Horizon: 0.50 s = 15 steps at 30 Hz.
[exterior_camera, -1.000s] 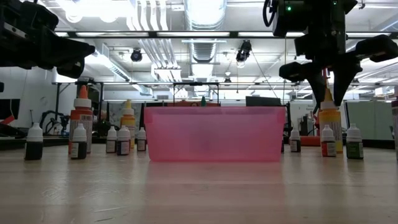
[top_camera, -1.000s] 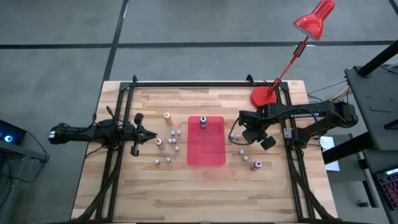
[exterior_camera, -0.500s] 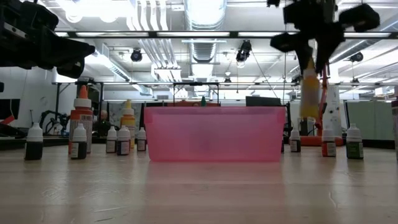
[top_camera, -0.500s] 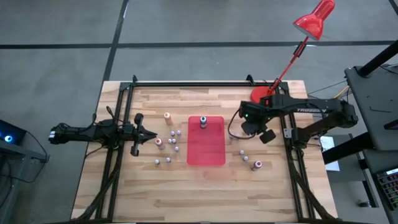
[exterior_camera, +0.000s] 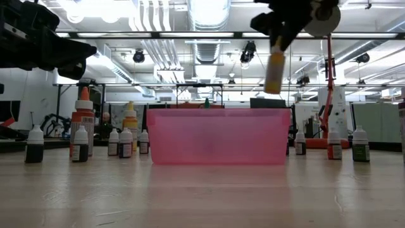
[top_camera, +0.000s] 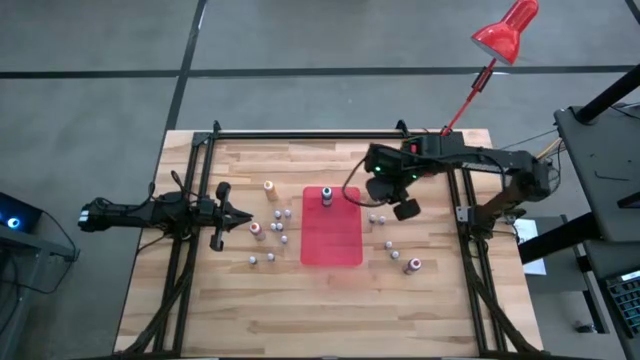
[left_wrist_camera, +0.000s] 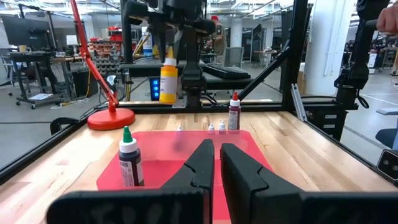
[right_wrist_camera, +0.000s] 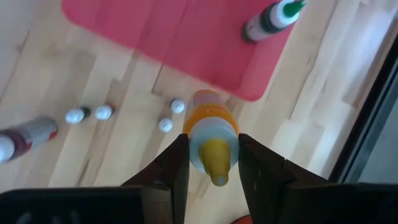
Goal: Pick & Place food coloring
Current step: Put the large yellow food coloring bottle into the red bin
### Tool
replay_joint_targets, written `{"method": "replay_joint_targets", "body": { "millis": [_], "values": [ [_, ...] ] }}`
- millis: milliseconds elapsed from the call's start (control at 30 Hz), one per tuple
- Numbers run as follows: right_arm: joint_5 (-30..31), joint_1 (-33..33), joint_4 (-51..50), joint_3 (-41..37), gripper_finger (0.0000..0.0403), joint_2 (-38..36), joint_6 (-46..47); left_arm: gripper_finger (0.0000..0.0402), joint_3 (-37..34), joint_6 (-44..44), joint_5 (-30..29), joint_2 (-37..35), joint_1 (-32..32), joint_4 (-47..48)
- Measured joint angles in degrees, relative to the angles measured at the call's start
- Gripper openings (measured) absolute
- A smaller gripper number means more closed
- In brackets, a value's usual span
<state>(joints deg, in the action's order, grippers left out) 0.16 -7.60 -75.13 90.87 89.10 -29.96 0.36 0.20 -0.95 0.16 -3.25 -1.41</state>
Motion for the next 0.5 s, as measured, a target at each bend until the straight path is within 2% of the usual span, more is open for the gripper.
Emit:
{"method": "replay_joint_targets", "body": {
  "millis": [500],
  "values": [
    [-0.2,-2.6,-1.3,11.9,0.0104,14.4,-0.2,0.0003,0.0,0.0,0.0,0.0,0.0,0.0]
  ]
}}
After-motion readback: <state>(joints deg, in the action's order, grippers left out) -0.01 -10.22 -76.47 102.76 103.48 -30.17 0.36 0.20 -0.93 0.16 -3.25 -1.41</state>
